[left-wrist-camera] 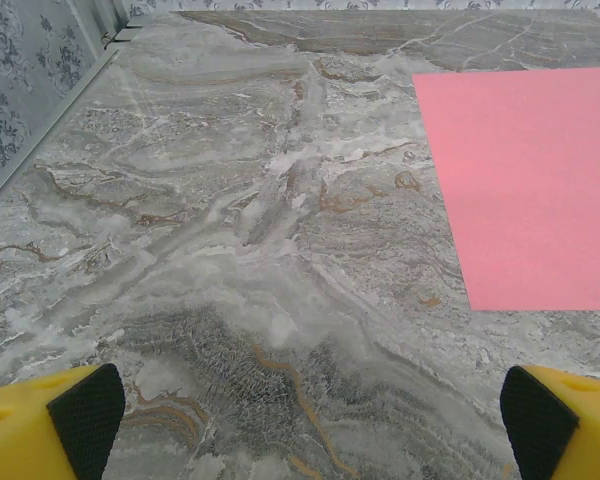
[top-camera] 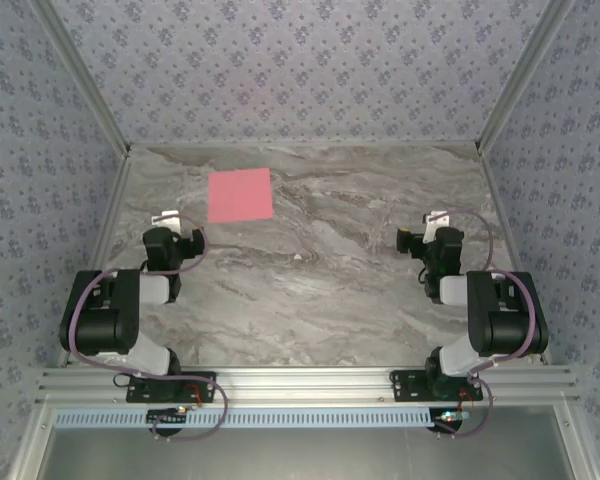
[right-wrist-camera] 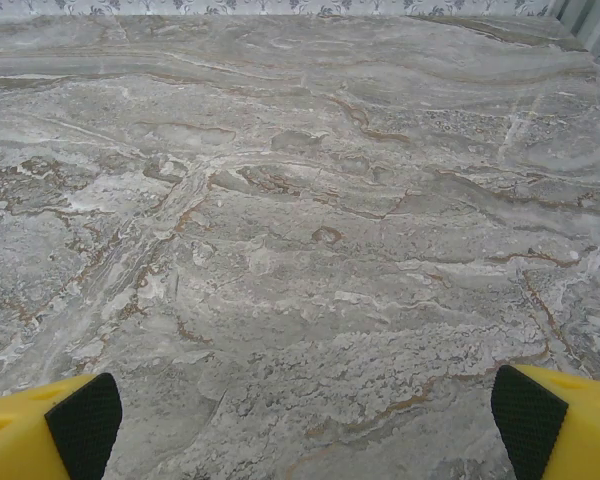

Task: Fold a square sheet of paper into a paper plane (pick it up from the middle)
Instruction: Move the square sheet of paper to the center of the table.

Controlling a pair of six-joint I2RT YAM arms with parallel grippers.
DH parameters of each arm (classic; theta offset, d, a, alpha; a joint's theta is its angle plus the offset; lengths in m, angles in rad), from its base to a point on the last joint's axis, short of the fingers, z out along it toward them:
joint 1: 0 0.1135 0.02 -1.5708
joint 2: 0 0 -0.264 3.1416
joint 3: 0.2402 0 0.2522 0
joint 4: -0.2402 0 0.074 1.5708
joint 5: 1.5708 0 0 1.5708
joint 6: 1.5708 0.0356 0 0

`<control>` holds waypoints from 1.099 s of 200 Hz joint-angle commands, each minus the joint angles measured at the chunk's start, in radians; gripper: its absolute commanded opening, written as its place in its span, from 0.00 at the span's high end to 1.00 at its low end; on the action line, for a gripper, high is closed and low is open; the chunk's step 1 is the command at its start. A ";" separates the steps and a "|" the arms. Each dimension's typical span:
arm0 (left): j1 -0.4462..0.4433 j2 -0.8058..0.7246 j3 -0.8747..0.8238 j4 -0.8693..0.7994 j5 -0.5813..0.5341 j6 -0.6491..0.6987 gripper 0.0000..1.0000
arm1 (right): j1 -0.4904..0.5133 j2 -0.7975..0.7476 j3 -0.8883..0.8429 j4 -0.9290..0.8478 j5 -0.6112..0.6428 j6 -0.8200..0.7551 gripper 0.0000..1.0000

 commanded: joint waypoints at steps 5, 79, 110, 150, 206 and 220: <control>0.003 0.000 0.017 0.011 0.020 -0.012 0.01 | -0.004 0.010 0.016 0.005 -0.009 0.014 0.00; 0.003 0.000 0.017 0.011 0.020 -0.012 0.01 | -0.006 0.009 0.019 0.002 -0.010 0.015 0.00; 0.003 -0.001 0.017 0.011 0.020 -0.012 0.01 | -0.003 0.009 0.019 0.002 -0.008 0.013 0.00; 0.003 -0.001 0.017 0.012 0.020 -0.011 0.01 | -0.003 0.010 0.017 0.004 -0.009 0.014 0.00; 0.003 -0.138 0.036 -0.151 -0.012 -0.033 0.01 | 0.002 -0.122 0.042 -0.135 -0.004 0.007 0.00; 0.003 -0.220 0.096 -0.336 -0.029 -0.080 0.01 | 0.020 -0.187 0.083 -0.248 0.056 0.014 0.00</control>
